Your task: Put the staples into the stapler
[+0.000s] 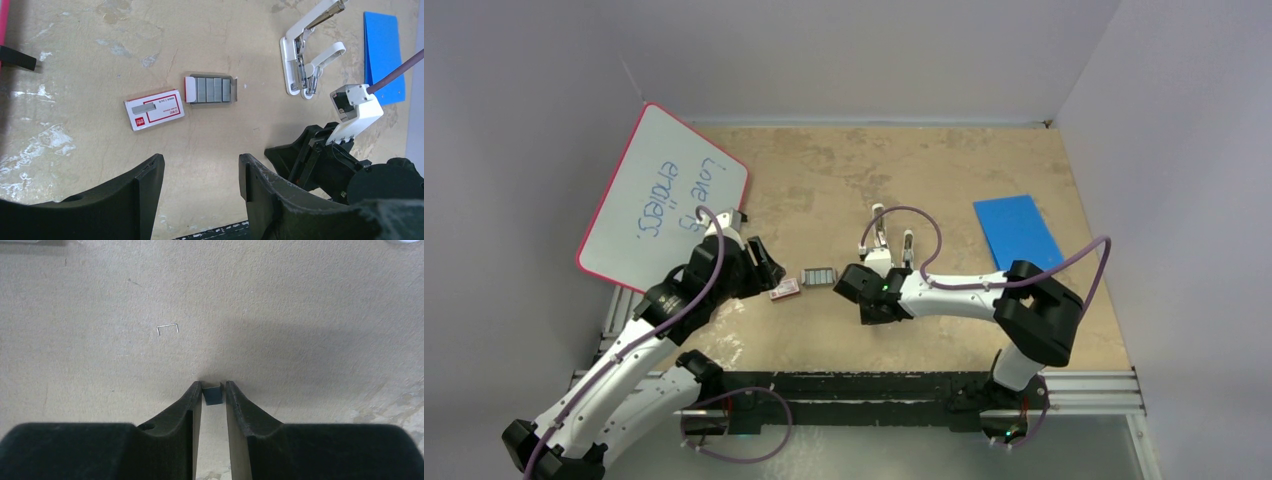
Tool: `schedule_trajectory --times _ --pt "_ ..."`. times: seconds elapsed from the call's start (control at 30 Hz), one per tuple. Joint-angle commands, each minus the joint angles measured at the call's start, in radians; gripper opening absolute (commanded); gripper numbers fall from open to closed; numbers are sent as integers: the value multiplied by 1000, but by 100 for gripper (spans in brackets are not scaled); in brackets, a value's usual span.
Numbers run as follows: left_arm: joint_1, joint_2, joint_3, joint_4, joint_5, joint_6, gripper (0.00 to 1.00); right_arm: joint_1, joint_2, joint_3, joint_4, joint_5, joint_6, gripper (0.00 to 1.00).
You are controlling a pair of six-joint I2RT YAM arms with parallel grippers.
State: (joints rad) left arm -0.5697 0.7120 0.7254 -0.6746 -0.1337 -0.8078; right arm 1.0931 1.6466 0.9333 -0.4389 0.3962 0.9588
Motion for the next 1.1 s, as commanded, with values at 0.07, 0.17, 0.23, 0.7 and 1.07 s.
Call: schedule_trajectory --times 0.07,0.17,0.23,0.7,1.07 --pt "4 -6 8 27 3 13 56 3 -7 -6 -9 6 -43 25" --pt "4 -5 8 27 3 13 56 4 7 2 -4 16 -50 26" --pt "4 -5 8 27 3 13 56 4 15 8 1 17 -55 26" --pt "4 -2 8 27 3 12 56 4 13 3 33 20 -66 29" --pt "4 -4 8 24 3 12 56 1 2 -9 28 22 -51 21"
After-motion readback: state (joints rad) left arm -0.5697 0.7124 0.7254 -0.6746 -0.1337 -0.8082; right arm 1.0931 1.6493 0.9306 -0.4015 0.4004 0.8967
